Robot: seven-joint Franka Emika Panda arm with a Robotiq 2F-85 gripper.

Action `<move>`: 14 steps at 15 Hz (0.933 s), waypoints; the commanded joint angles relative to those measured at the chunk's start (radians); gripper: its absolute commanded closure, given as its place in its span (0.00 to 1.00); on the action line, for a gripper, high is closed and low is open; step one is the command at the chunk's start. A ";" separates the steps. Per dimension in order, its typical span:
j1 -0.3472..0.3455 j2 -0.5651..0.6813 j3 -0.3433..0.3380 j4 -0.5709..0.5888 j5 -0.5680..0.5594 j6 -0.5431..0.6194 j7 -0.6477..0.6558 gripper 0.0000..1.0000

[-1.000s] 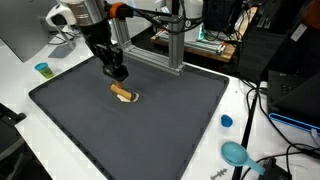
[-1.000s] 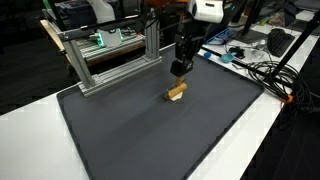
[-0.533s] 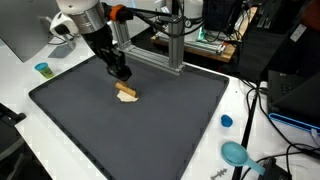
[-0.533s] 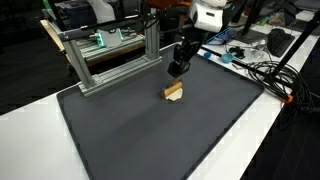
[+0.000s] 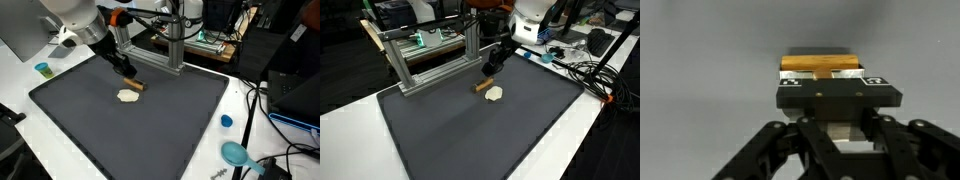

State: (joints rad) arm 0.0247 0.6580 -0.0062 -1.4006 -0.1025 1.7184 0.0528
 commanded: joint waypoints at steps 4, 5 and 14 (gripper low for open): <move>-0.005 -0.139 0.029 -0.075 0.014 0.120 -0.102 0.79; -0.010 -0.131 0.033 -0.051 0.024 0.139 -0.116 0.79; -0.048 -0.009 0.010 0.068 0.044 0.128 -0.101 0.79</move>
State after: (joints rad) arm -0.0111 0.6049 0.0030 -1.3898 -0.0899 1.8501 -0.0360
